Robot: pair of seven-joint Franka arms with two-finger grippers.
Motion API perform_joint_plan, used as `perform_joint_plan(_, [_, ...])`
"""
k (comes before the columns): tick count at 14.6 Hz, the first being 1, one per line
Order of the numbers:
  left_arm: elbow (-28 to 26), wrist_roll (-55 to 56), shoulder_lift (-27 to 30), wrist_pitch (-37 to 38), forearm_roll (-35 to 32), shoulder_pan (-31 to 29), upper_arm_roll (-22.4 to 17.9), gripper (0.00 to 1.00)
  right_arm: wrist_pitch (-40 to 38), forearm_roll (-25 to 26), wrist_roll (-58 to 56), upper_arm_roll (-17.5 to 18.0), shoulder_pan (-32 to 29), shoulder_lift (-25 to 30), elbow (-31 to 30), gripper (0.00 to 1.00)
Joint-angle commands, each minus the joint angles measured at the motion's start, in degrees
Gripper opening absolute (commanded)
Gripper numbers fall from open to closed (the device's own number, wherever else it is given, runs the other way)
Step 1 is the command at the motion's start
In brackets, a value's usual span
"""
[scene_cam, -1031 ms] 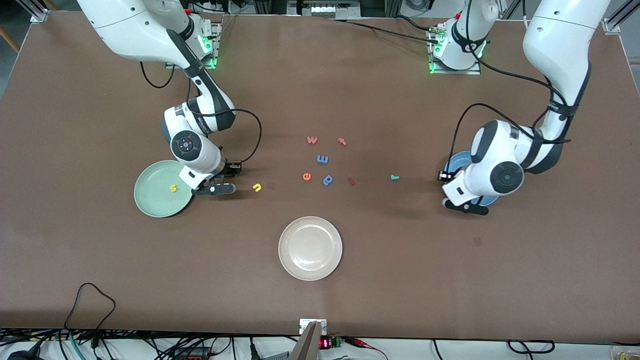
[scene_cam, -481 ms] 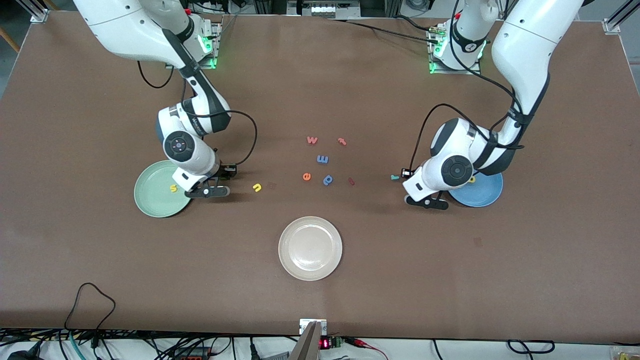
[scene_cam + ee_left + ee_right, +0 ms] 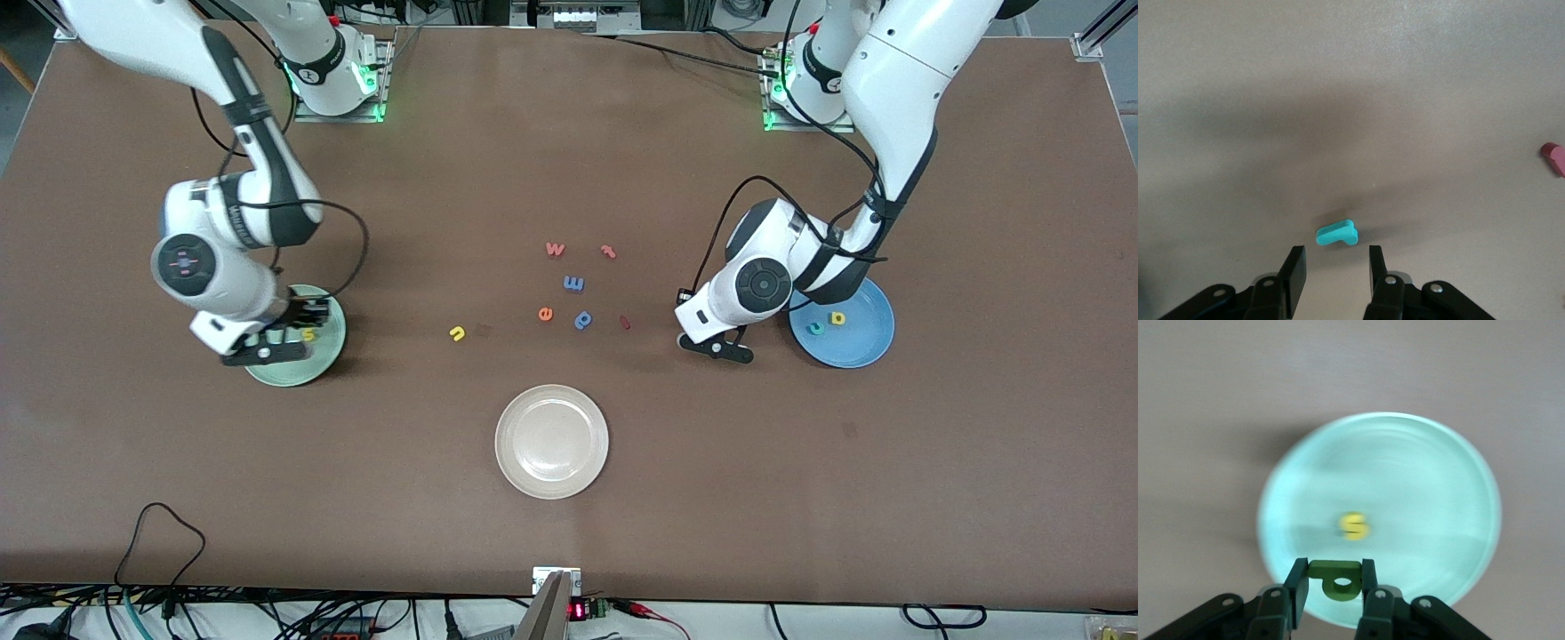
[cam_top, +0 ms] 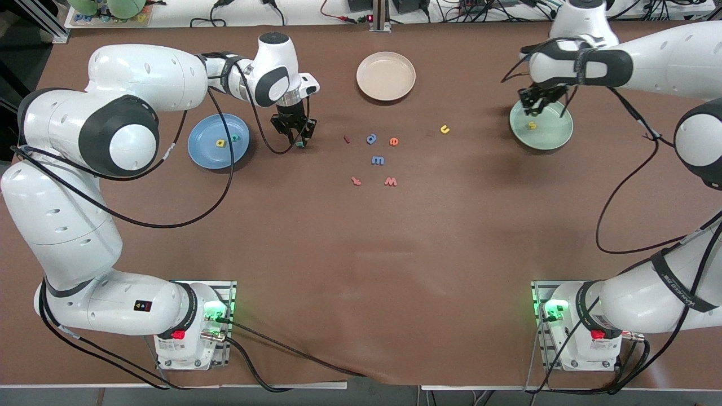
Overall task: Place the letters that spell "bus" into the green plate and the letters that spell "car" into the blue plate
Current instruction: 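Place the green 'd' on the green plate while the left gripper grasps a teal letter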
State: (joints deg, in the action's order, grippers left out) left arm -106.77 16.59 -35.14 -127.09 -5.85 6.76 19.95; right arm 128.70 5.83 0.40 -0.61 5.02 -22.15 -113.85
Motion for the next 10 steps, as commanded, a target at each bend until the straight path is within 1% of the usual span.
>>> perform_joint_plan(1, [0.5,-0.2,-1.7,-1.9,0.7,-0.4,0.0,0.46,0.2,0.4,-3.8,-1.7,-0.9,-1.3,-0.1,0.02])
perform_joint_plan(2, [0.4,-0.2,-1.9,-2.6,0.7,-0.3,0.0,0.46,0.5,0.3,-3.8,-1.7,-1.2,-1.8,-0.1,0.05])
perform_joint_plan(3, [0.4,-0.2,-2.1,-2.7,0.7,-0.3,0.0,0.46,1.4,0.3,-3.8,-1.7,-1.2,-2.3,-0.1,0.14])
perform_joint_plan(4, [0.4,-0.2,-2.2,-2.9,0.7,-0.3,0.0,0.46,1.9,0.3,-3.8,-1.7,-1.2,-2.5,-0.1,0.39])
perform_joint_plan(5, [0.3,-0.2,-2.3,-3.0,0.7,-0.3,0.0,0.46,2.0,0.3,-3.8,-1.7,-1.2,-2.6,-0.1,0.79])
perform_joint_plan(6, [0.3,-0.2,-2.6,-3.0,0.7,-0.4,0.0,0.46,2.0,0.2,-3.7,-1.7,-1.2,-2.5,-0.1,1.0])
perform_joint_plan(10, [0.2,-0.2,-2.7,-3.4,0.7,-0.4,-0.1,0.44,1.5,-0.6,-0.5,-1.3,2.3,-0.5,0.0,1.0])
